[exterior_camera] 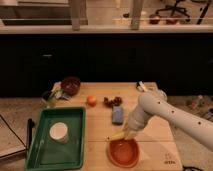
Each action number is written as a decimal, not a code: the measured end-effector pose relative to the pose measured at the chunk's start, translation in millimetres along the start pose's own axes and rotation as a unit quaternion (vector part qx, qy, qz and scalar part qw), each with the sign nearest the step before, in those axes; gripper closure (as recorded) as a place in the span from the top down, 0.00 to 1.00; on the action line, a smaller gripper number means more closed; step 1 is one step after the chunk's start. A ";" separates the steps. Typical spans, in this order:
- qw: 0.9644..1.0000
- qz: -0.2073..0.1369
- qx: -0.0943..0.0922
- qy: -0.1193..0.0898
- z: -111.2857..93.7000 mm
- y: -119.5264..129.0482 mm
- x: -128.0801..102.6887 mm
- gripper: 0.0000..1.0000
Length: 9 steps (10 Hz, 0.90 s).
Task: Place banana in red bowl
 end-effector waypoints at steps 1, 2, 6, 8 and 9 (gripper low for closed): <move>1.000 -0.004 -0.002 -0.001 0.5 1.0 1.0 0.01; 1.000 -0.011 -0.007 -0.001 1.0 3.3 2.5 0.01; 0.999 -0.034 -0.019 -0.002 3.5 10.3 5.4 0.01; 0.998 -0.056 -0.028 -0.003 4.8 14.6 6.9 0.01; 0.998 -0.059 -0.029 -0.003 4.8 15.4 7.5 0.01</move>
